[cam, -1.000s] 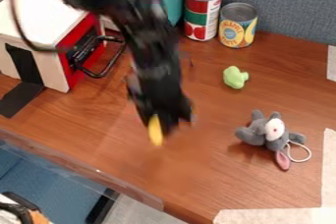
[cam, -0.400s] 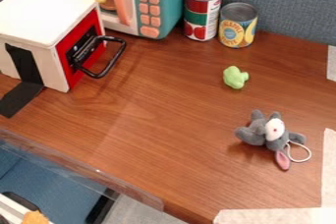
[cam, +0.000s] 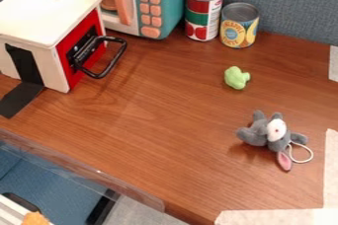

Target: Put the yellow banana on top of the drawer

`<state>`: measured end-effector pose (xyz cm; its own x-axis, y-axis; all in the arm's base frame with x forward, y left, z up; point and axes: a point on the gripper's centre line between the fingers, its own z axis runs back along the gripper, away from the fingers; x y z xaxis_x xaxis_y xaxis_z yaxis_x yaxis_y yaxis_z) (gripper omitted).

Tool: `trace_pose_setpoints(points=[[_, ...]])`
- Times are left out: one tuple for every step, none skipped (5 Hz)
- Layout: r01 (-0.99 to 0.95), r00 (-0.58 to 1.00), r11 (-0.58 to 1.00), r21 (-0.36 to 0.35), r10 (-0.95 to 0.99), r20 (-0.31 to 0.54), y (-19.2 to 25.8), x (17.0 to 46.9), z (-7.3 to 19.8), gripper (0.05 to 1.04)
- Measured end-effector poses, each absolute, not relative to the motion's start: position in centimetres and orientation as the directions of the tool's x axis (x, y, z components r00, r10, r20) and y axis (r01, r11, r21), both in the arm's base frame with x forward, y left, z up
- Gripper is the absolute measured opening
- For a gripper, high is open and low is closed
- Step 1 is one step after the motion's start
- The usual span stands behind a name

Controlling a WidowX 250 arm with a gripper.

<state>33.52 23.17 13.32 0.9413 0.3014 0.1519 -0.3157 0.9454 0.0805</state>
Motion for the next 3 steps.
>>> trace_pose_setpoints(points=[[-0.341,0.938,0.924,0.172,0.324,0.122,24.8,32.7,12.0,0.384],[-0.348,0.937,0.921,0.173,0.339,0.079,25.0,32.2,10.9,0.452],[-0.339,0.941,0.931,0.133,0.334,0.061,24.4,32.1,11.0,0.767]])
